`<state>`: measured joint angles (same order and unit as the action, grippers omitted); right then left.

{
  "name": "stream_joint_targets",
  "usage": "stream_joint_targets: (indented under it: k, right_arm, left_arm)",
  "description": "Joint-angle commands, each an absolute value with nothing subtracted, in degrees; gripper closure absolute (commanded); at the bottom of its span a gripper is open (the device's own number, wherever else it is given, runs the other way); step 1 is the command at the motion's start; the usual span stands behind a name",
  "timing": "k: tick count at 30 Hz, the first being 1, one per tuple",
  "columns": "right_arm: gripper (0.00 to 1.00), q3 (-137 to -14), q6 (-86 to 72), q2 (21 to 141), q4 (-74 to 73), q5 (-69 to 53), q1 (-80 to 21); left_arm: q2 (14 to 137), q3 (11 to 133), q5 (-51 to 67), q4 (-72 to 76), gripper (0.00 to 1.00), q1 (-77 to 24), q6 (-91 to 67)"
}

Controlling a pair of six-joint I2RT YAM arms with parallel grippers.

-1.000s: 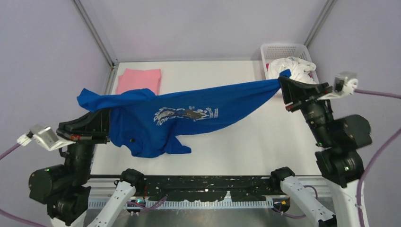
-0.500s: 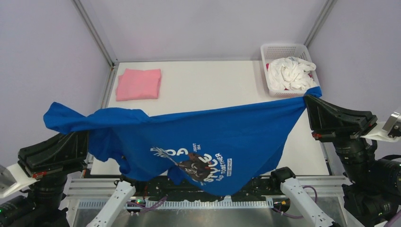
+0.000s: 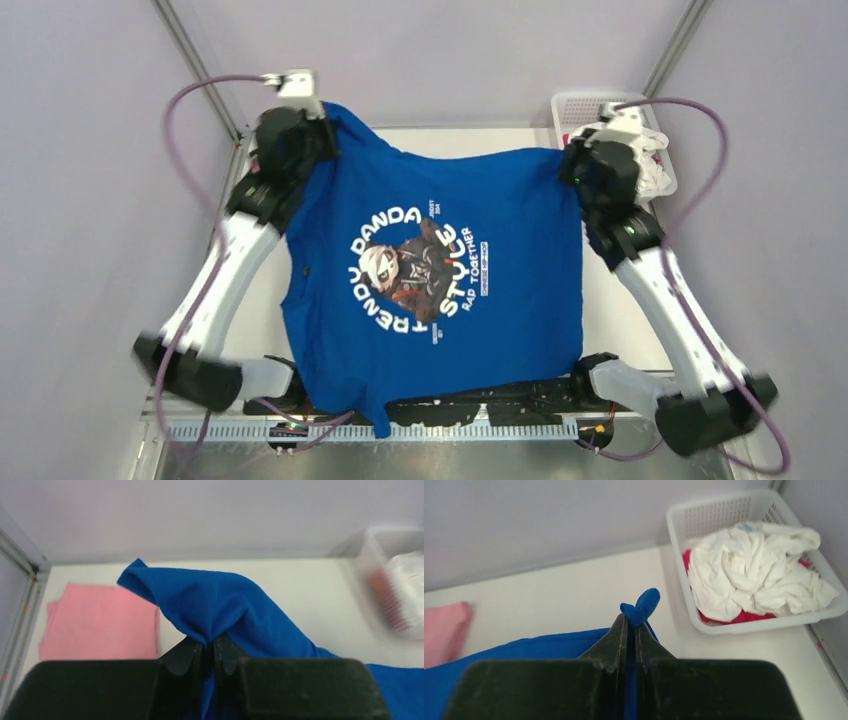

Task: Fold and stack the t-shirts
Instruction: Flatten out the tshirt

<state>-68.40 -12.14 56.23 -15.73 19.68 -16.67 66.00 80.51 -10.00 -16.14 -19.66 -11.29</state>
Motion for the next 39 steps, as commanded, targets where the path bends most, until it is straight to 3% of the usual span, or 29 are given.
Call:
stream_joint_targets:
  k: [1,2,4,5,6,7,10,13,17,25,31,39]
  right_arm:
    - [0.93,-62.8,-12.48,72.51,-5.26,32.98,-15.26]
    - [0.92,-62.73,-12.7,75.1,-2.61,33.15,-14.97]
    - [0.73,-64.55,-12.76,83.85,-1.85,32.52,-14.05]
    - [0.51,-67.42,-12.8,89.12,-3.5,31.97,-13.67]
    - [0.37,-70.75,-13.33,91.67,-4.65,32.23,-13.39]
    - [0.32,-72.38,-13.74,96.02,-7.2,32.46,-13.33]
    - [0.13,-77.3,-14.93,100.56,-10.22,32.89,-13.21]
    - [0.03,-76.73,-15.34,100.1,-9.92,31.79,-13.19]
    - [0.04,-73.76,-17.07,96.58,-10.26,28.39,-13.24]
    - [0.05,-61.33,-22.01,87.36,-11.77,7.98,-13.41]
    - [0.05,-51.75,-23.41,82.11,-12.81,4.02,-15.21]
    - [0.04,-49.86,-23.81,85.42,-13.04,3.28,-15.34]
  left_arm:
    - [89.43,89.48,-16.24,-23.38,0.81,-18.08,-10.41]
    - [94.65,93.34,-15.91,-26.4,0.66,-17.76,-11.46]
    - [104.95,101.99,-15.97,-34.2,0.32,-17.22,-13.54]
    - [109.75,105.63,-16.54,-36.88,0.21,-17.04,-14.16]
    - [112.57,108.05,-16.84,-38.42,0.12,-16.86,-14.57]
    - [114.44,110.05,-16.76,-39.26,0.02,-16.69,-14.81]
    - [116.28,112.23,-14.89,-39.48,0.0,-16.26,-14.89]
    - [115.71,111.32,-13.57,-38.86,0.0,-16.18,-14.72]
    - [112.87,106.65,-10.05,-38.1,0.0,-16.2,-16.78]
    - [99.76,85.11,-1.12,-31.03,0.0,-16.26,-22.77]
    - [96.11,73.3,3.11,-30.52,0.0,-17.54,-27.28]
    - [102.8,73.25,5.98,-29.29,0.0,-19.07,-30.23]
